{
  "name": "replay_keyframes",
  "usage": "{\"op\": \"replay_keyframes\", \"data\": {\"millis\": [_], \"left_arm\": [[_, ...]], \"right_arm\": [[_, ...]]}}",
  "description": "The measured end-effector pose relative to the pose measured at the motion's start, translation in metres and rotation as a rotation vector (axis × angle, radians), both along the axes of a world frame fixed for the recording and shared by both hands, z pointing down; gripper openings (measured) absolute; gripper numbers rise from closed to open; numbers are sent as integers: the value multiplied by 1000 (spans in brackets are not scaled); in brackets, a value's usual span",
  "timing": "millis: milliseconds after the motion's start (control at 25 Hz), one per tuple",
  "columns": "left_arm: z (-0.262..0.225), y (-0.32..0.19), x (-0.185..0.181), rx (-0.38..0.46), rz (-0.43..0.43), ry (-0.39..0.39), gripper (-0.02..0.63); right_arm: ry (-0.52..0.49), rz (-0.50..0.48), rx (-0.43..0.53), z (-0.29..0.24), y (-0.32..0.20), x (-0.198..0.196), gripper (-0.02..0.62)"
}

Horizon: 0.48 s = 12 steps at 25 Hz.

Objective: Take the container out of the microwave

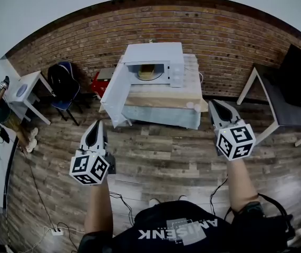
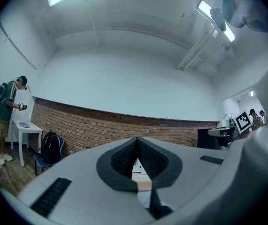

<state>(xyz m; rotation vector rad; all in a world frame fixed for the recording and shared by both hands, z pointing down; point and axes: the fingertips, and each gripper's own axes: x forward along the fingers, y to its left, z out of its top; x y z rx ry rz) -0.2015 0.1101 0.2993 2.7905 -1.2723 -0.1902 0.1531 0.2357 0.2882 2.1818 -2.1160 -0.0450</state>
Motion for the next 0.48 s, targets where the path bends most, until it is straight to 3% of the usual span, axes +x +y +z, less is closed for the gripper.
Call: {"op": "replay_keyframes", "data": {"millis": [480], "left_arm": [[10,-5,2,-29,32,11,14]], "right_arm": [[-34,-7,-8,10,0,-7,43]]}}
